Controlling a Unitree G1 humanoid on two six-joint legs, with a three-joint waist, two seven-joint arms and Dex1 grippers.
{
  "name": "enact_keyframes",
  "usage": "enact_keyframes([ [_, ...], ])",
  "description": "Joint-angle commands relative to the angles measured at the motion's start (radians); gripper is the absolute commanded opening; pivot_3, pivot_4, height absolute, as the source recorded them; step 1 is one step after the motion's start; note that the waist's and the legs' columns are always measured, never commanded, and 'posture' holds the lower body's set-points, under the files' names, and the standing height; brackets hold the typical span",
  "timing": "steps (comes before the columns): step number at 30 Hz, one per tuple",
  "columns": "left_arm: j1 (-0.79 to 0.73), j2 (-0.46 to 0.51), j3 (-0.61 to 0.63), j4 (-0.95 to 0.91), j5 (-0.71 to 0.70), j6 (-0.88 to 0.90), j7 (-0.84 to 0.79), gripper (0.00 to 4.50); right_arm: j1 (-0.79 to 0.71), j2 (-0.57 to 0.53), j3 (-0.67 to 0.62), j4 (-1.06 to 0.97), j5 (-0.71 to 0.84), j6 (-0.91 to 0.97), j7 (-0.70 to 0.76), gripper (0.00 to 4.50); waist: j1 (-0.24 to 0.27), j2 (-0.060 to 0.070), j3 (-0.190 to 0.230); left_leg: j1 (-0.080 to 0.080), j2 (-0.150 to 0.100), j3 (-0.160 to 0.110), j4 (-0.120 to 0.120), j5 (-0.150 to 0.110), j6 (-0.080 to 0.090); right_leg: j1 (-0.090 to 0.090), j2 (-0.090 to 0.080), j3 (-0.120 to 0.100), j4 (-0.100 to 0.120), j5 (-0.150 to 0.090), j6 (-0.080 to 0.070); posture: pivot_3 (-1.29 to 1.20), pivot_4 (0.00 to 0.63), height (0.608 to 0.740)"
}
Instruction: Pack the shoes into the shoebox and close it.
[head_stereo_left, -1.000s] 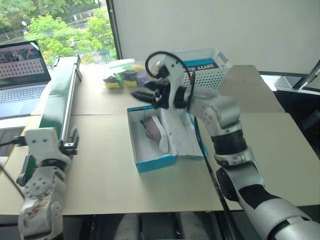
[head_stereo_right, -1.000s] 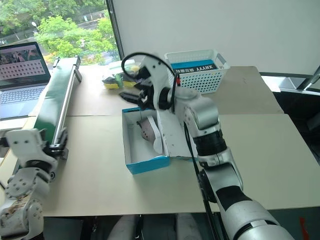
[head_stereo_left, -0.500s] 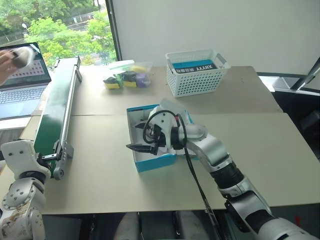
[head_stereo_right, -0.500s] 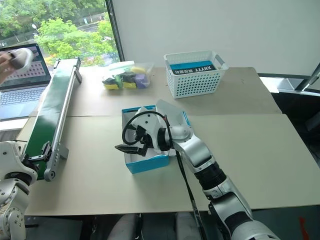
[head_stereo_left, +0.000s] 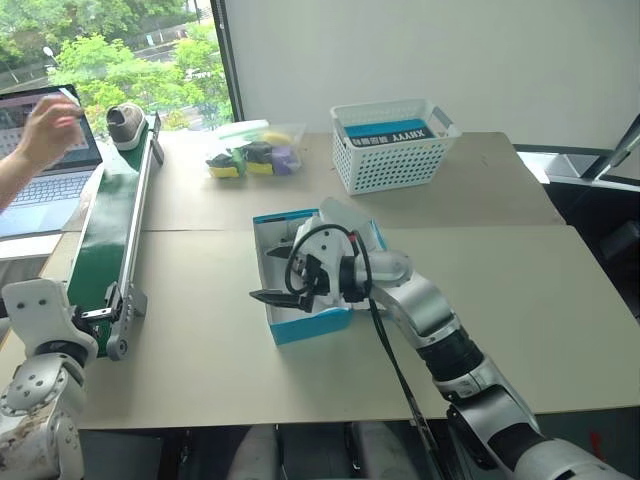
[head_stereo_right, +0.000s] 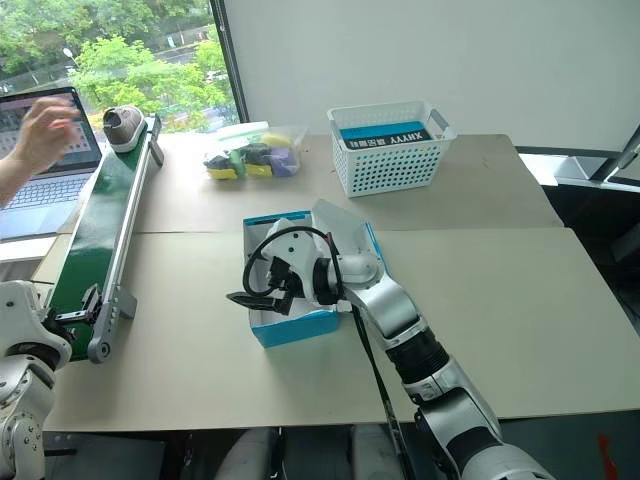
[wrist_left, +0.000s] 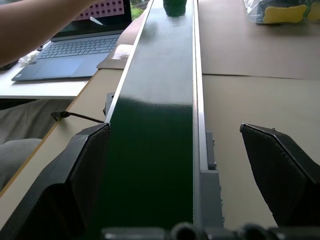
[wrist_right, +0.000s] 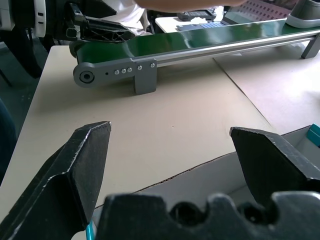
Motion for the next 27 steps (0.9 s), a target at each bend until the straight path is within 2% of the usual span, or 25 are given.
enact_keyframes([
  [1,-0.01,0.008,0.006,-0.007,0.007,0.001,0.008,4.46,-0.009,0.007,-0.004,-0.012,-0.013,0.002,-0.015,4.5,0.0,0.0,0.0,0.0,0.0,0.0,0.0,0.0,0.0,0.0,0.0,0.0,0.0,0.0,0.0,0.0,0.15,0.735],
  [18,0.007,0.004,0.008,0.009,0.009,-0.003,0.004,4.46,0.0,0.009,-0.003,-0.015,-0.036,0.033,-0.029,4.5,0.0,0.0,0.0,0.0,0.0,0.0,0.0,0.0,0.0,0.0,0.0,0.0,0.0,0.0,0.0,0.0,0.15,0.735],
  [27,-0.003,-0.001,0.034,0.027,-0.035,0.031,0.005,4.46,-0.004,0.012,0.001,-0.002,-0.047,0.032,-0.035,4.5,0.0,0.0,0.0,0.0,0.0,0.0,0.0,0.0,0.0,0.0,0.0,0.0,0.0,0.0,0.0,0.0,0.15,0.735],
])
